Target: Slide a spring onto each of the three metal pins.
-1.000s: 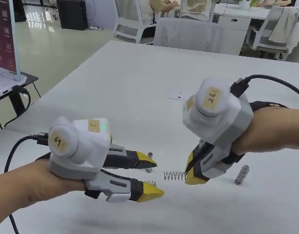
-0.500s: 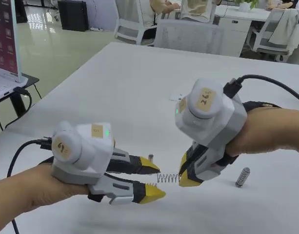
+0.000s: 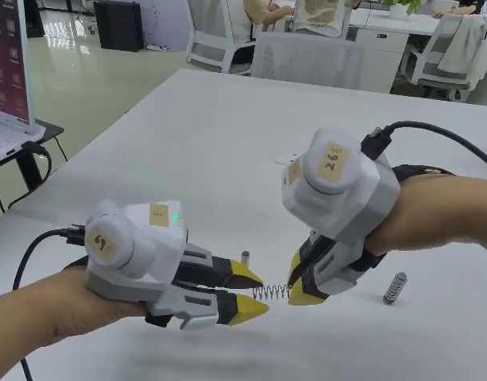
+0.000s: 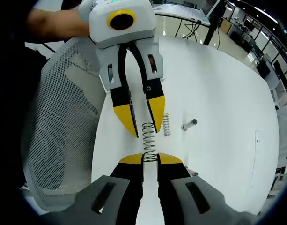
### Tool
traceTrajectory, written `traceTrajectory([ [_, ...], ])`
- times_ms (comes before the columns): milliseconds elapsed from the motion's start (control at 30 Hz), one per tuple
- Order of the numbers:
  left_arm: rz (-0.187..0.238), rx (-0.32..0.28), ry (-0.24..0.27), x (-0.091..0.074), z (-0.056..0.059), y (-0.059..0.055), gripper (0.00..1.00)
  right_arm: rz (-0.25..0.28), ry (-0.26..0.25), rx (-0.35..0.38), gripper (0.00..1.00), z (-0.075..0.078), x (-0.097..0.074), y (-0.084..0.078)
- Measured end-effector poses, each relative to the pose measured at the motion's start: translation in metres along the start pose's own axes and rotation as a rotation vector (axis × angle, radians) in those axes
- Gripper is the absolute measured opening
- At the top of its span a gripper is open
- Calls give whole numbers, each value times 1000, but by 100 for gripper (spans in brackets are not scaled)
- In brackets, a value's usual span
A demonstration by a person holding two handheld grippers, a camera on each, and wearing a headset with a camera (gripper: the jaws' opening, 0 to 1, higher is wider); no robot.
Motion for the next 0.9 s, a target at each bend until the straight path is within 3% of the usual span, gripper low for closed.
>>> traceTrajectory([
  [900,-4,27,-15,-1,1,-2,2,12,6,1,10,-1,1,-3],
])
Point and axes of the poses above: the centre of the closed fingertips' face, and the gripper's own axes: x roughly forward along the fingers, z roughly to its right, y roughly out of its top, the point moved 9 cm from there along -x, roughly backward along the fingers, and after that the axes turned 9 degrees about z, right-handed, at the moved point
